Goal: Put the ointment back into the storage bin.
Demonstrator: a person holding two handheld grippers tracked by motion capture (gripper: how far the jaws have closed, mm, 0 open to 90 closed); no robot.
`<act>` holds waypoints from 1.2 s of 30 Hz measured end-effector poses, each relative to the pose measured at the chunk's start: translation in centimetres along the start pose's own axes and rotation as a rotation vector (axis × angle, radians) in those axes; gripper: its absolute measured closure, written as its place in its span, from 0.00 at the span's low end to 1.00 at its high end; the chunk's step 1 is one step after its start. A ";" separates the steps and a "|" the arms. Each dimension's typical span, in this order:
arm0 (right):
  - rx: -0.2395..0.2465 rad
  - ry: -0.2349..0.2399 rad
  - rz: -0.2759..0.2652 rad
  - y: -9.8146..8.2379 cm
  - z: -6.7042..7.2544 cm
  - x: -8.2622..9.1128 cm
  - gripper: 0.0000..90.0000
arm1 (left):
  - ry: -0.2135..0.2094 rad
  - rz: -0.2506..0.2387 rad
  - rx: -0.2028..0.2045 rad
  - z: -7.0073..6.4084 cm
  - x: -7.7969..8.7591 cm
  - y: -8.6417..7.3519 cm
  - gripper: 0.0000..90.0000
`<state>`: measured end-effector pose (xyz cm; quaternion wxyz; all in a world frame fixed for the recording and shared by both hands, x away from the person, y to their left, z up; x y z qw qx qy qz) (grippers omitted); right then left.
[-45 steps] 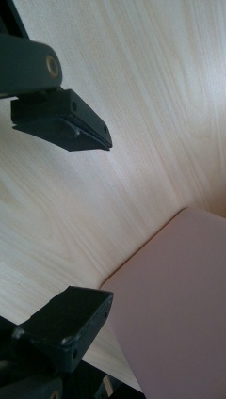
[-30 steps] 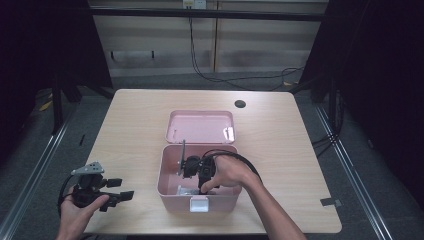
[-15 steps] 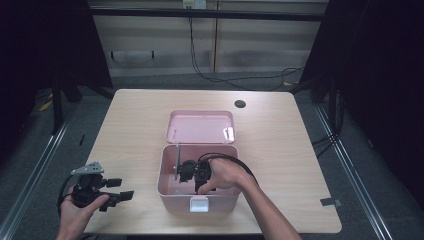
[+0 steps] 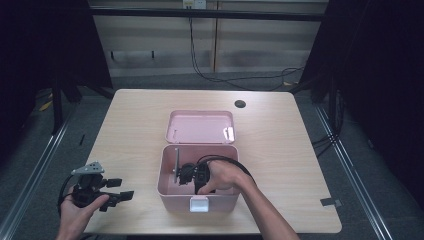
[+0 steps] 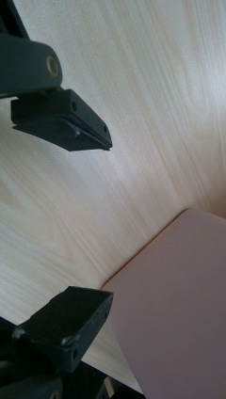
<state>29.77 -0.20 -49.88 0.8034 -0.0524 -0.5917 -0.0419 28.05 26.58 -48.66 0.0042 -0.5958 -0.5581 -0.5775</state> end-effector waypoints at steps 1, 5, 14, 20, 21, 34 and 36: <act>0.002 0.002 0.001 0.0 0.0 -0.1 0.79 | 0.000 0.000 0.000 0.0 0.0 0.0 0.25; -0.001 0.008 -0.004 0.0 0.0 0.0 0.77 | 0.000 0.000 0.000 0.0 0.0 0.0 0.25; -0.026 -0.060 -0.078 -0.6 0.1 2.3 0.71 | -0.003 0.001 0.000 0.0 0.0 0.0 0.25; -0.074 -0.120 -0.180 -1.7 0.4 5.6 0.71 | 0.000 0.003 -0.002 0.0 0.0 0.0 0.25; -0.071 -0.125 -0.194 -1.8 0.4 5.9 0.71 | 0.001 0.000 0.001 0.0 0.0 0.0 0.25; -0.124 -0.176 -0.304 -4.2 1.0 9.1 0.70 | 0.000 0.000 0.004 0.1 0.0 0.0 0.25; -0.125 -0.182 -0.297 -4.4 1.0 9.1 0.70 | 0.002 -0.001 0.002 0.1 0.0 0.0 0.25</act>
Point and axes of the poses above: each handheld gripper's, and its own axes: x roughly backward along the jaws, y roughly out of its top, z roughly to its left, the point moved 5 cm from there along -x, roughly forward along the jaws, and after that the axes turned 3 degrees about z, right-handed, at the moved point
